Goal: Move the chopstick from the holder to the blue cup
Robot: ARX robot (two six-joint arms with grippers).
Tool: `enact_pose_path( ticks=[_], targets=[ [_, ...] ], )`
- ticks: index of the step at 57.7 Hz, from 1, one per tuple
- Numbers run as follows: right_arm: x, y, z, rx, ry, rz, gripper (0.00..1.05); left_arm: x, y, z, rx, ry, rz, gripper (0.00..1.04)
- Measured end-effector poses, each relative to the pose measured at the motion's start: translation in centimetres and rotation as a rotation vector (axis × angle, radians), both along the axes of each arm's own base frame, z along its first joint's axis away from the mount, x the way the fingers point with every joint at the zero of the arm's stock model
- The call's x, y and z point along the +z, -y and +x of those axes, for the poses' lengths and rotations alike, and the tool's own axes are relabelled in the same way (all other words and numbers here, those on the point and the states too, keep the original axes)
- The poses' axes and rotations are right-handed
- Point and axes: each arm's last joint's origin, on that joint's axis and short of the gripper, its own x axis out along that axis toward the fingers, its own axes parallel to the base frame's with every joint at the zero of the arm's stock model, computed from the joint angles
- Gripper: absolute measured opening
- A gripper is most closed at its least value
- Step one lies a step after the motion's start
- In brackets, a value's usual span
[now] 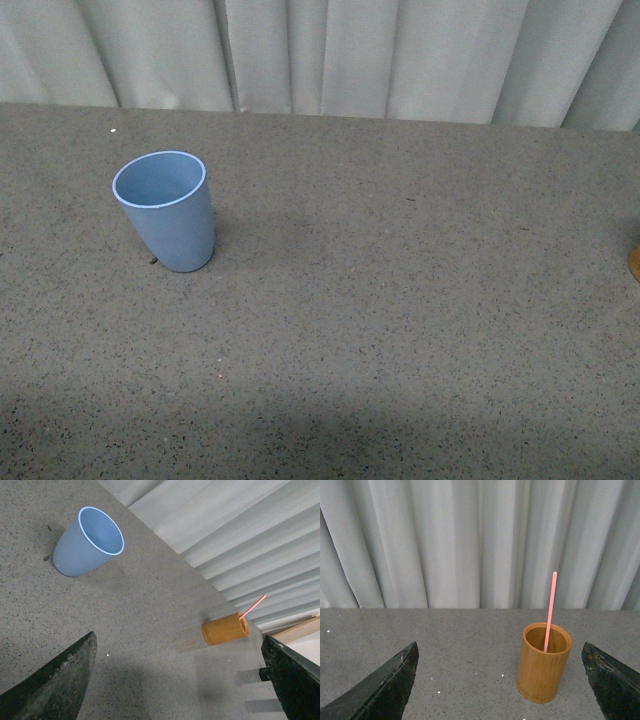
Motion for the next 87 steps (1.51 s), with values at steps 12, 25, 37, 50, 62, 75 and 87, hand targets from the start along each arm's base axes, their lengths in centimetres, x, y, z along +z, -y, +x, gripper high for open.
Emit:
enact_pose_path(
  ticks=[12, 25, 37, 50, 62, 75, 87],
  targets=[
    [0.0, 0.0, 0.0, 0.000, 0.000, 0.000, 0.95, 0.0, 0.0, 0.0, 0.000, 0.000, 0.000, 0.98],
    [0.0, 0.0, 0.0, 0.000, 0.000, 0.000, 0.95, -0.1, -0.2, 0.6, 0.087, -0.136, 0.153, 0.98],
    [0.0, 0.0, 0.0, 0.000, 0.000, 0.000, 0.95, 0.7, 0.0, 2.4, 0.085, -0.155, 0.187, 0.98],
    [0.0, 0.0, 0.0, 0.000, 0.000, 0.000, 0.95, 1.6, 2.4, 5.4, 0.063, -0.174, 0.231, 0.98],
    [0.0, 0.0, 0.0, 0.000, 0.000, 0.000, 0.95, 1.1, 5.2, 8.8, 0.057, -0.238, 0.251, 0.98],
    [0.0, 0.0, 0.0, 0.000, 0.000, 0.000, 0.95, 0.3, 6.2, 11.6, 0.079, -0.299, 0.269, 0.98],
    [0.0, 0.0, 0.0, 0.000, 0.000, 0.000, 0.95, -0.3, 6.9, 13.4, 0.105, -0.331, 0.286, 0.98]
  ],
)
